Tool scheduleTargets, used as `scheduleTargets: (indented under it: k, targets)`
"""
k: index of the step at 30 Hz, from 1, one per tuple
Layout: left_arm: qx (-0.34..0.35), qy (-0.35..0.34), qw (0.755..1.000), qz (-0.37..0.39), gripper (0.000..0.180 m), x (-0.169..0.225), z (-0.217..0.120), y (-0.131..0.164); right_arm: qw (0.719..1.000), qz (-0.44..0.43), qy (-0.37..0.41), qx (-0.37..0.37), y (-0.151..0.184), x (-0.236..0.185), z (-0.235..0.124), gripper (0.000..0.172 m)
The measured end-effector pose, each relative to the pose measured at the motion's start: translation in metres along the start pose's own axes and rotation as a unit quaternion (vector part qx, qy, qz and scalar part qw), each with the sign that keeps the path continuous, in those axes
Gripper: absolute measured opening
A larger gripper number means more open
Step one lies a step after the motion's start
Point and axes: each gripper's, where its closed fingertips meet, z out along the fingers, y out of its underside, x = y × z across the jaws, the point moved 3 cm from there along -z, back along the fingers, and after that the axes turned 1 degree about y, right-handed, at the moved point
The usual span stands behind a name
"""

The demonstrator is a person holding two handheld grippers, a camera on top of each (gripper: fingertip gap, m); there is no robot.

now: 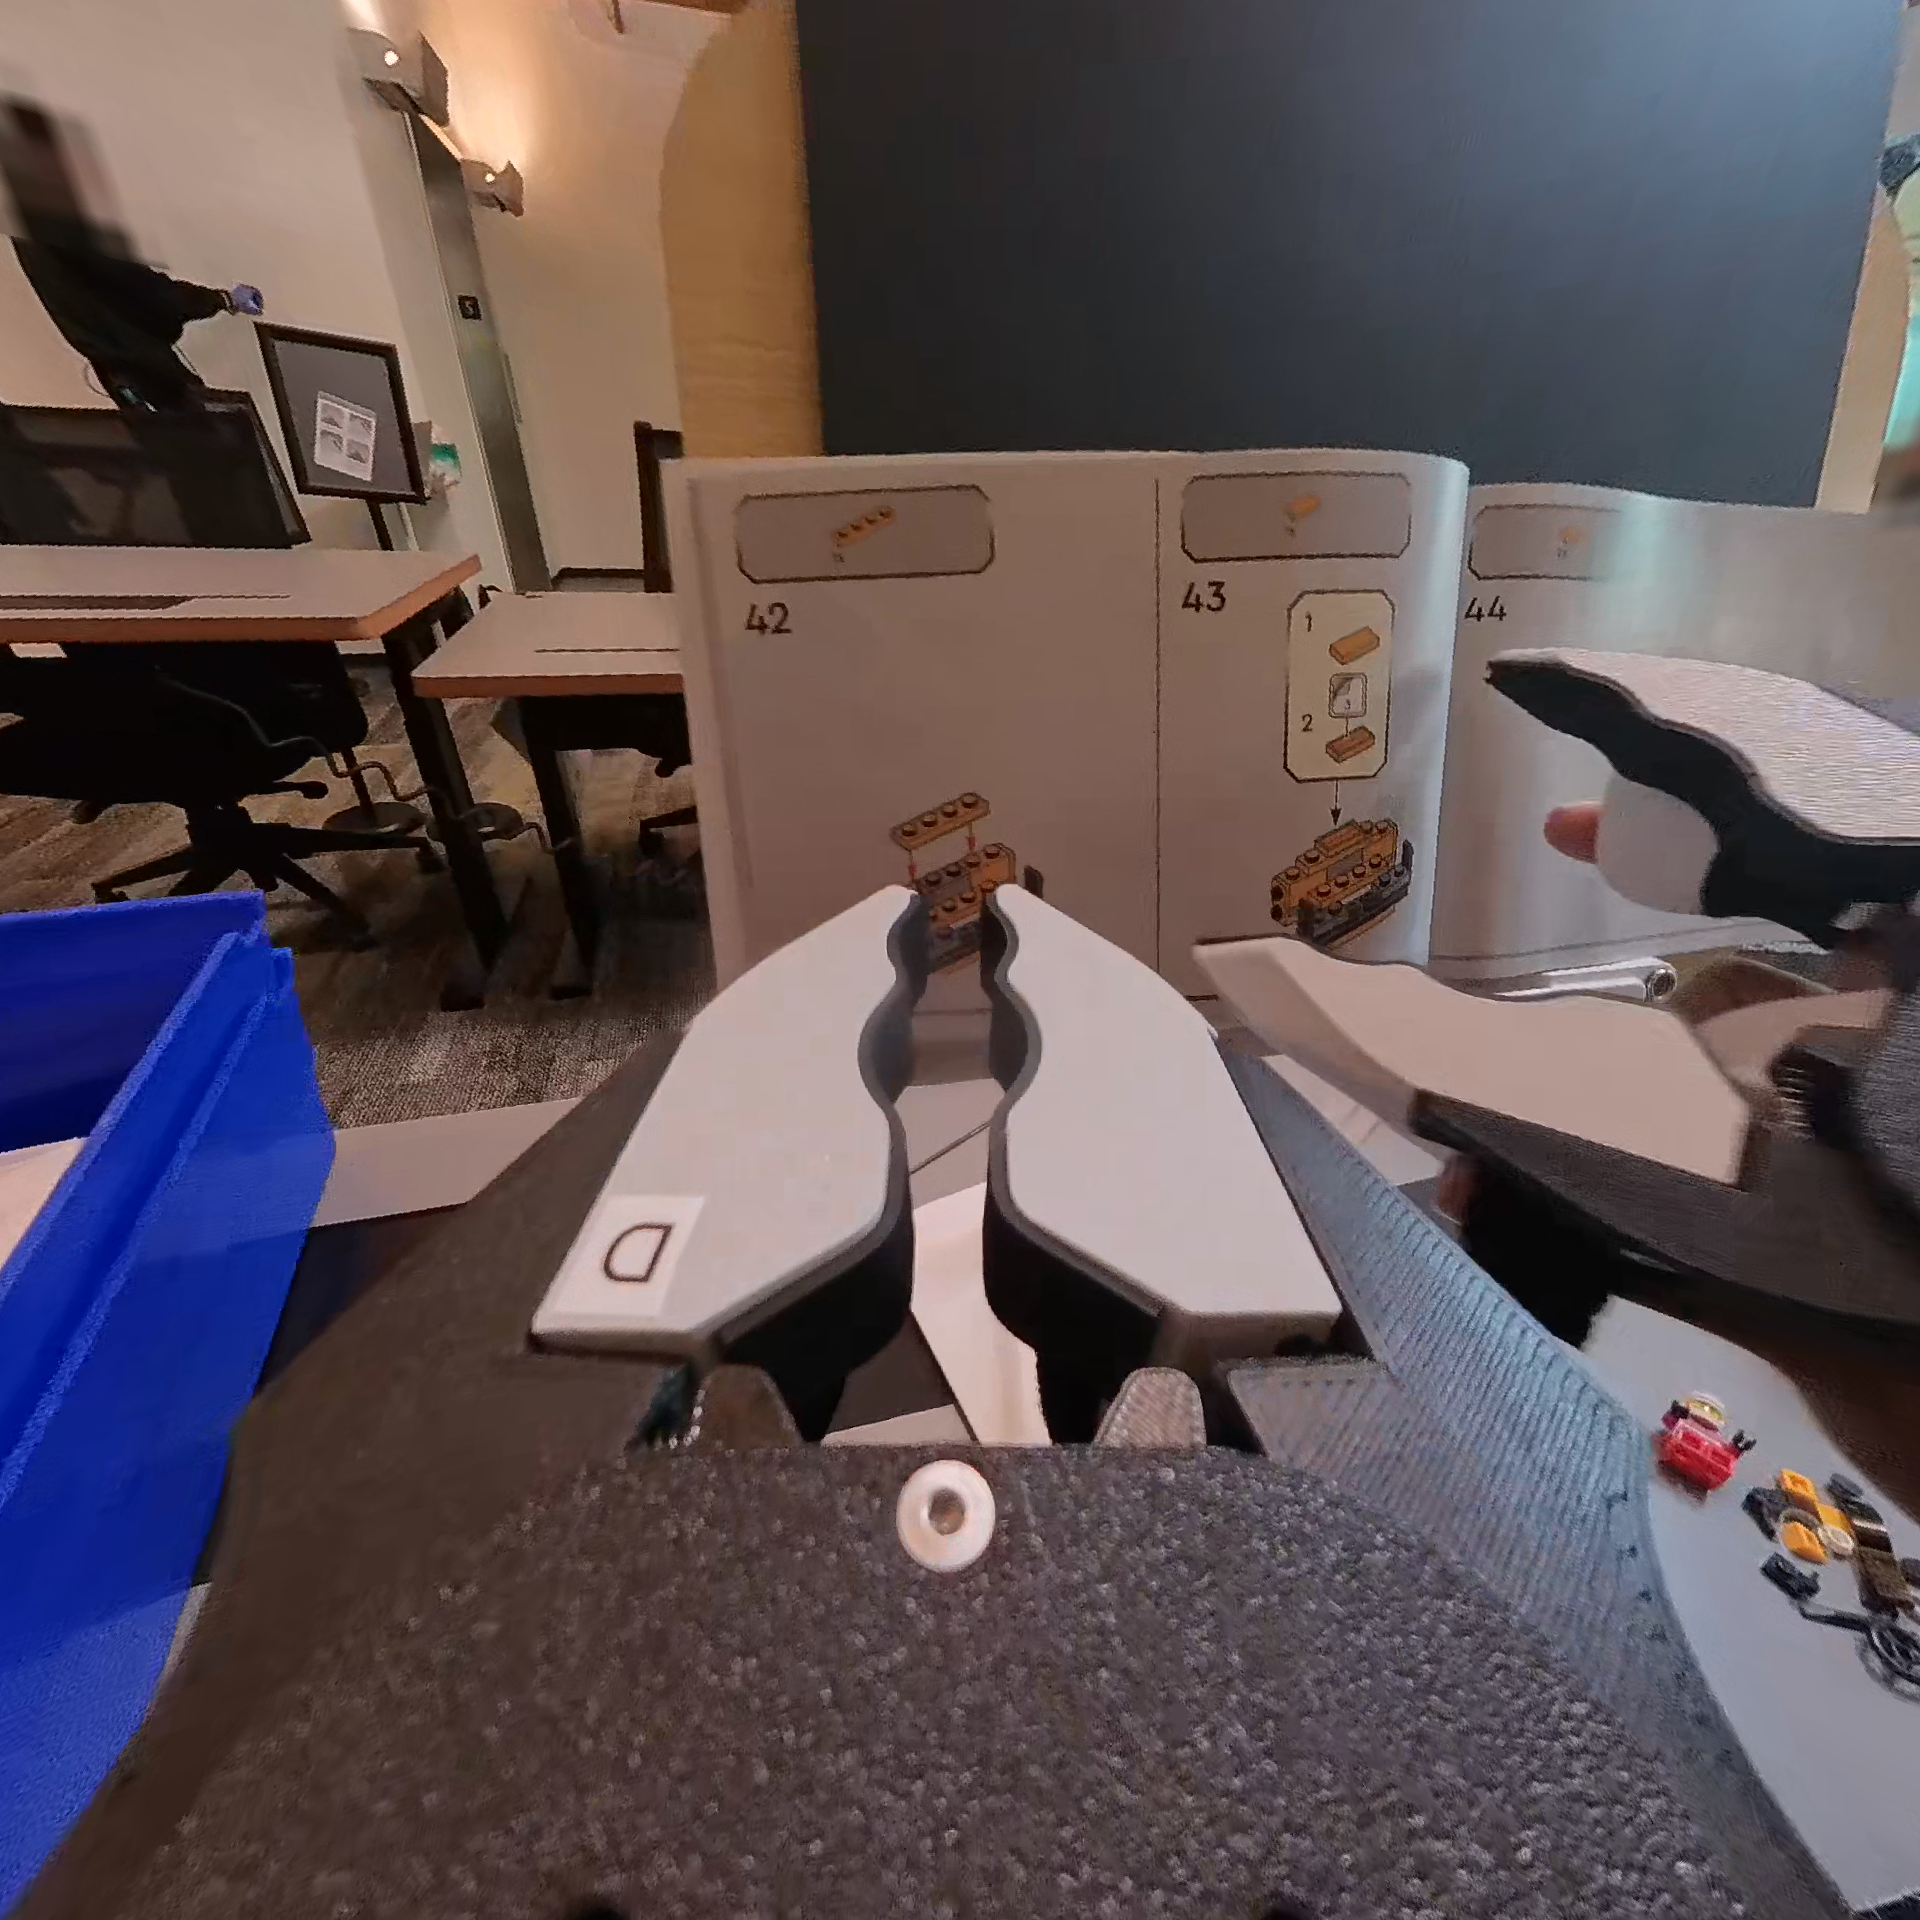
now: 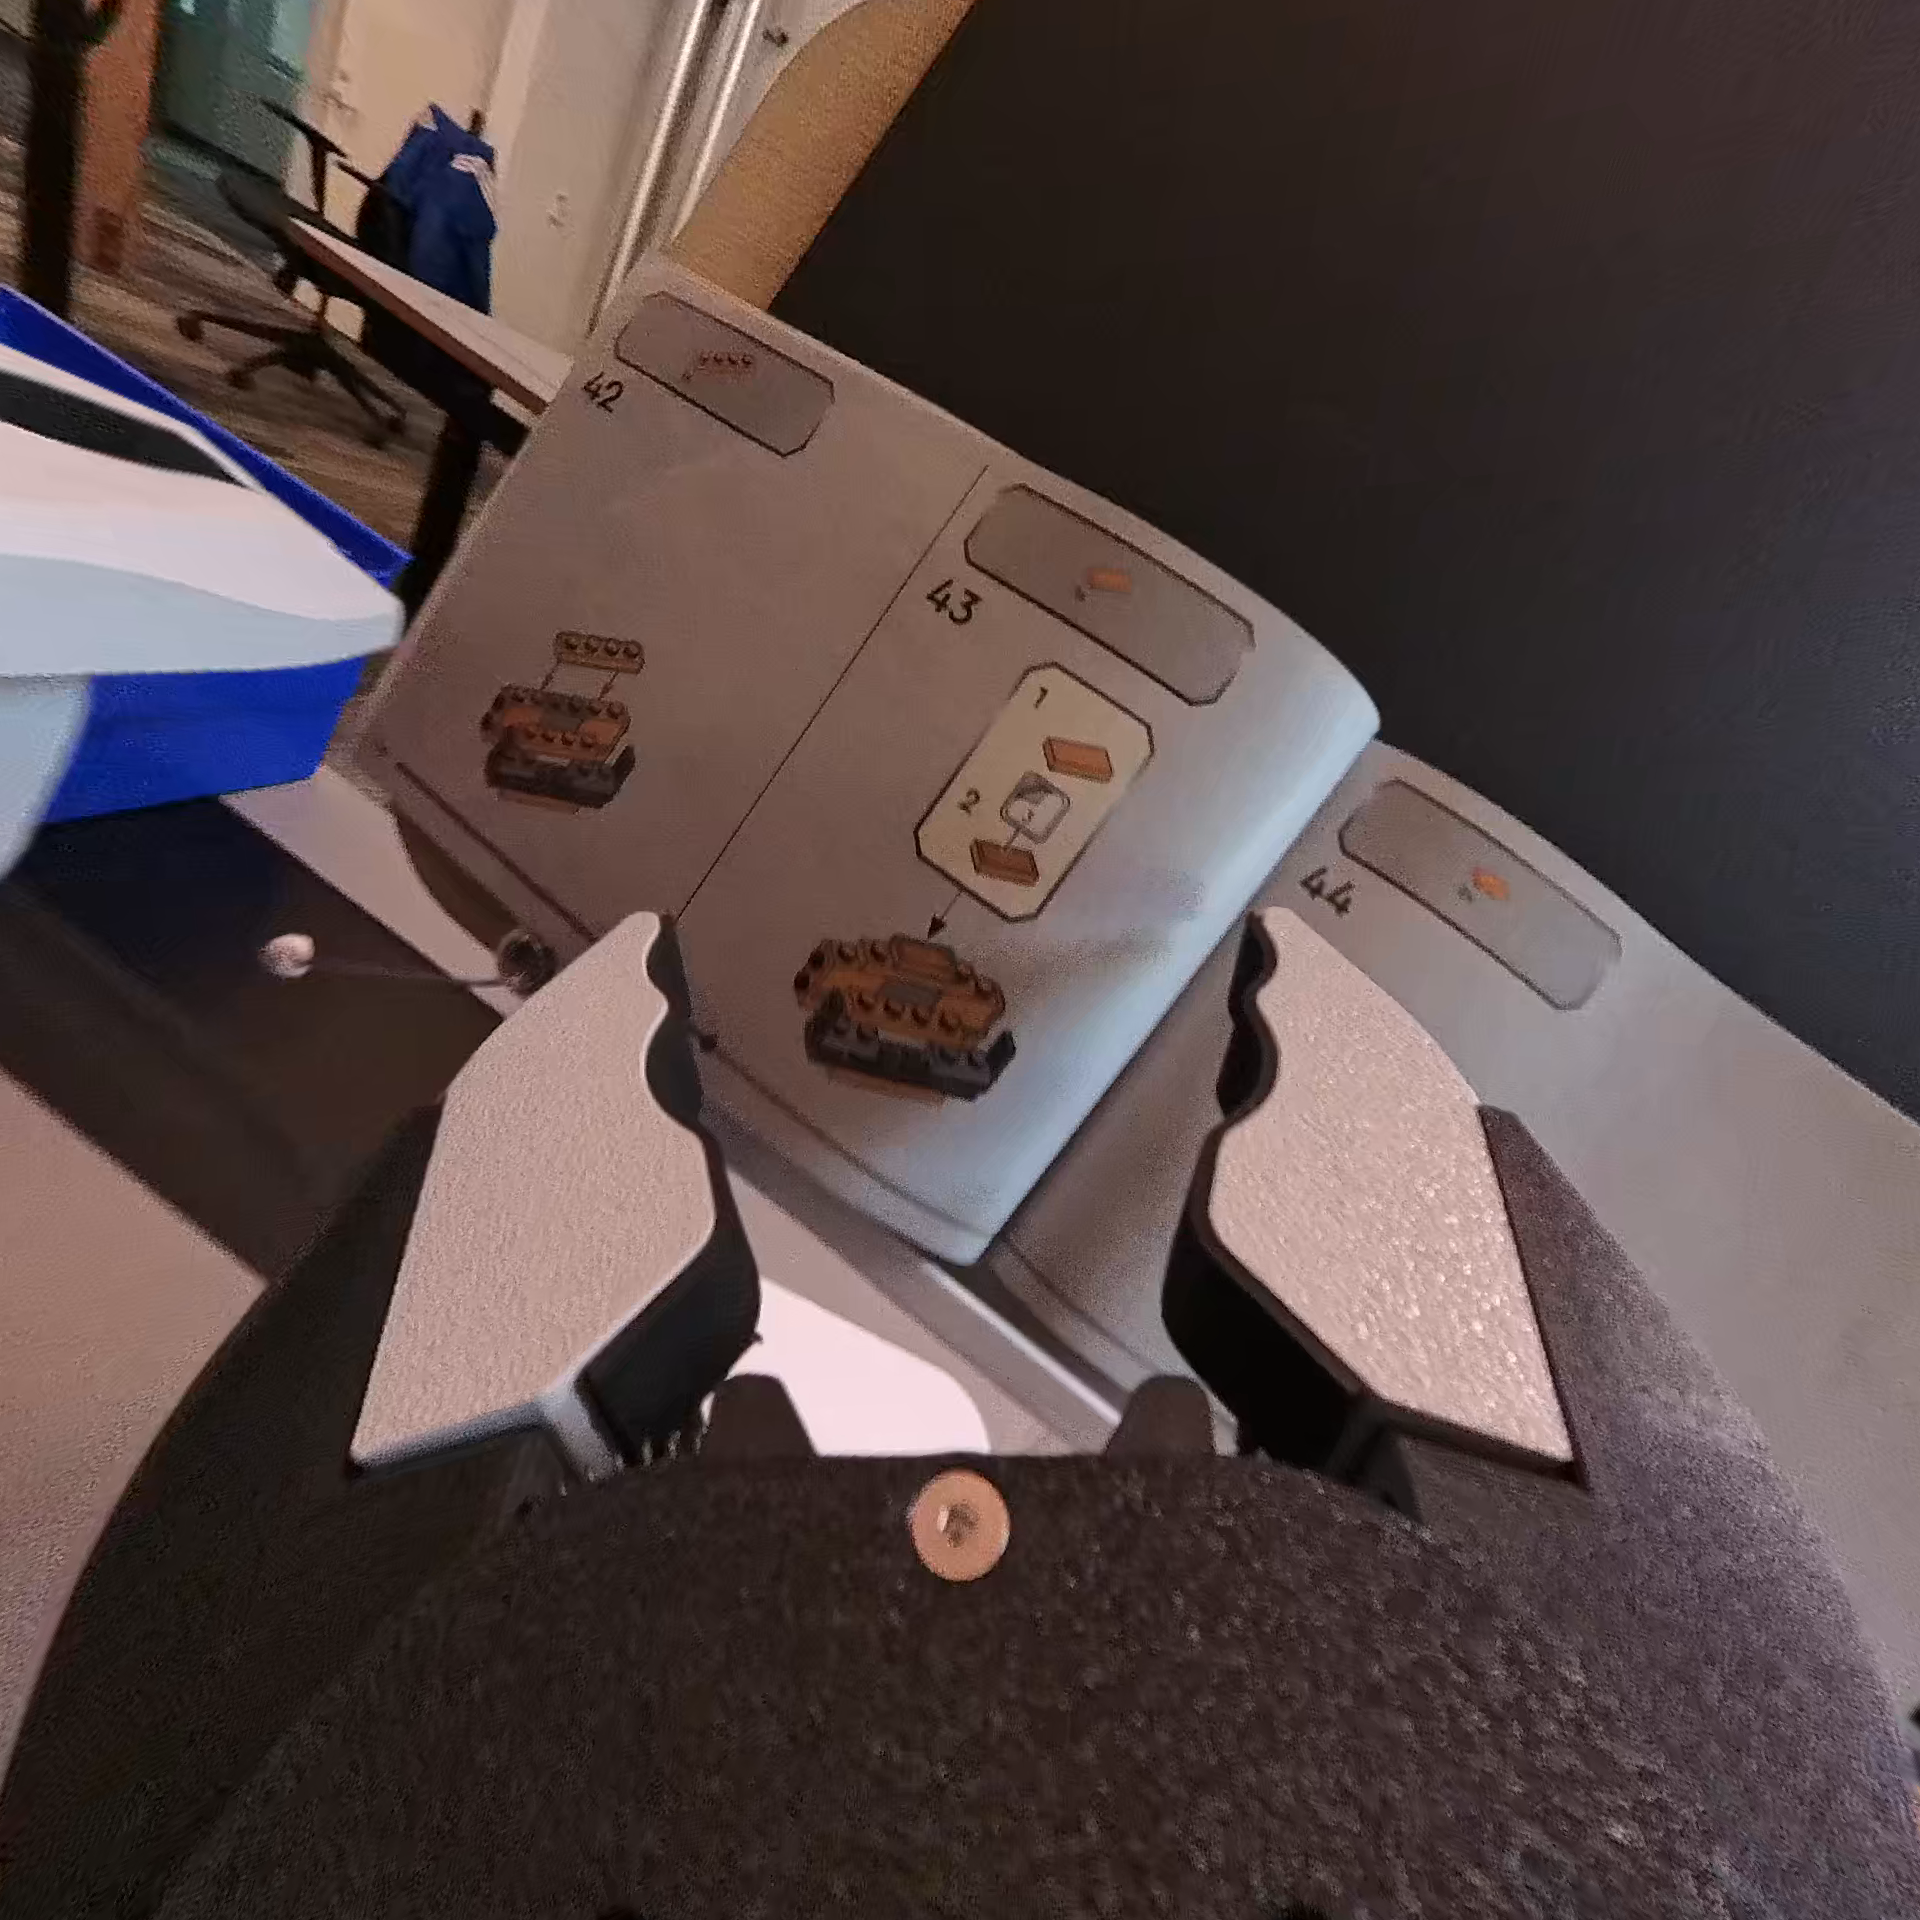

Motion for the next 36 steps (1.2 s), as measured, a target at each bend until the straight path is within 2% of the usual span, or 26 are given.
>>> scheduleTargets:
  k: [4, 21, 26, 31, 36]
  targets:
    - [0.01, -0.003, 1.0, -0.014, 0.008, -0.008, -0.006, -0.003, 0.999, -0.019, 0.035, -0.005, 0.0, 0.003, 0.017, 0.098]
    - [0.005, -0.001, 1.0, -0.019, 0.008, -0.014, -0.003, 0.004, 0.999, -0.009, 0.049, -0.008, 0.006, 0.031, 0.008, 0.032]
    - [-0.002, 0.018, 1.0, -0.024, 0.016, -0.009, 0.001, 0.008, 0.998, 0.062, 0.012, 0.011, 0.005, 0.039, 0.001, 0.02]
    - [-0.017, 0.103, 0.992, -0.074, 0.034, 0.017, 0.013, 0.014, 0.99, 0.139, -0.027, 0.018, 0.01, 0.048, -0.004, 0.014]
    - [-0.027, 0.167, 0.977, -0.127, 0.041, 0.045, 0.027, 0.02, 0.964, 0.254, -0.075, 0.013, 0.018, 0.054, -0.004, 0.008]
